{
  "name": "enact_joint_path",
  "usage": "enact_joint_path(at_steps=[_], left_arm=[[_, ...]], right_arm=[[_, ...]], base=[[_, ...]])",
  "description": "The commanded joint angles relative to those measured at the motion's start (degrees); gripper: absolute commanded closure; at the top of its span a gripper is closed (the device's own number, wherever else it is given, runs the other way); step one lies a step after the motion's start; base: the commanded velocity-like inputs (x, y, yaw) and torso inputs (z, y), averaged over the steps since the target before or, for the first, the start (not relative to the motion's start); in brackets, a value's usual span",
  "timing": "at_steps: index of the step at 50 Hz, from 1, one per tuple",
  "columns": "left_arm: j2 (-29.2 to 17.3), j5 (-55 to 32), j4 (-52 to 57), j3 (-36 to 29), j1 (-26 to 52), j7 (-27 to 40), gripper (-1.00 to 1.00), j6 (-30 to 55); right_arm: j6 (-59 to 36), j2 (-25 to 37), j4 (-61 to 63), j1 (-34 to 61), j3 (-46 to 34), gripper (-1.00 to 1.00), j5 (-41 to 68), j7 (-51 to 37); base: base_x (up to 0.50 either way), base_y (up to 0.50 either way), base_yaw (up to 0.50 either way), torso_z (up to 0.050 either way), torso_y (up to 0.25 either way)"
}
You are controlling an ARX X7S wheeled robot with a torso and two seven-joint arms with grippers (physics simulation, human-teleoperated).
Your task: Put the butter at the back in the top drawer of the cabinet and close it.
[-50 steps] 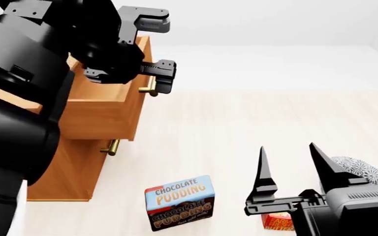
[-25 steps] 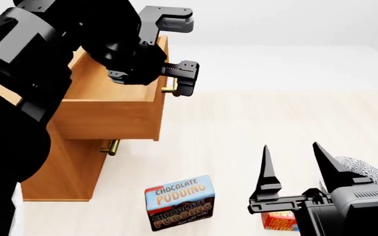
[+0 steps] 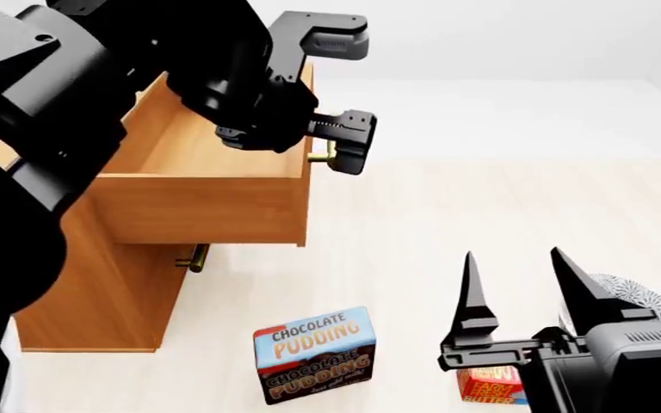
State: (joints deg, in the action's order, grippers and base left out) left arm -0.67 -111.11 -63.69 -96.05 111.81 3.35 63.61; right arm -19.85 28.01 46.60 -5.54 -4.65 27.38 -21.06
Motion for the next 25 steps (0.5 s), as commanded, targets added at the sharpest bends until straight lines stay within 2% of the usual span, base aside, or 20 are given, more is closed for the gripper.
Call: enact_joint_path(at_steps=[1,14,25], left_arm=[[0.67,-6.46,2.44,2.59,0.63,-1.45,-1.00,-2.06],[0.66,-7.21,2.49,2.16,1.02,-2.67,-1.00,-3.27],[0.65,-4.53,0.90,1.51,3.42,3.05,-1.00,-5.69]], right_arm=[[0.07,0.21,-0.08,0.05,0.35,-1.00,0.64,-0.15],[0.18,0.43,-0.21,0.12,0.53,-1.00,1.12,-0.26],[0.32,0.51,-0.32,0.20,0.06,-1.00,0.84,-0.33]], base=[[0.00,0.00,0.00,0.000,0.000],[0.00,0.00,0.00,0.000,0.000],[0.00,0.00,0.00,0.000,0.000]])
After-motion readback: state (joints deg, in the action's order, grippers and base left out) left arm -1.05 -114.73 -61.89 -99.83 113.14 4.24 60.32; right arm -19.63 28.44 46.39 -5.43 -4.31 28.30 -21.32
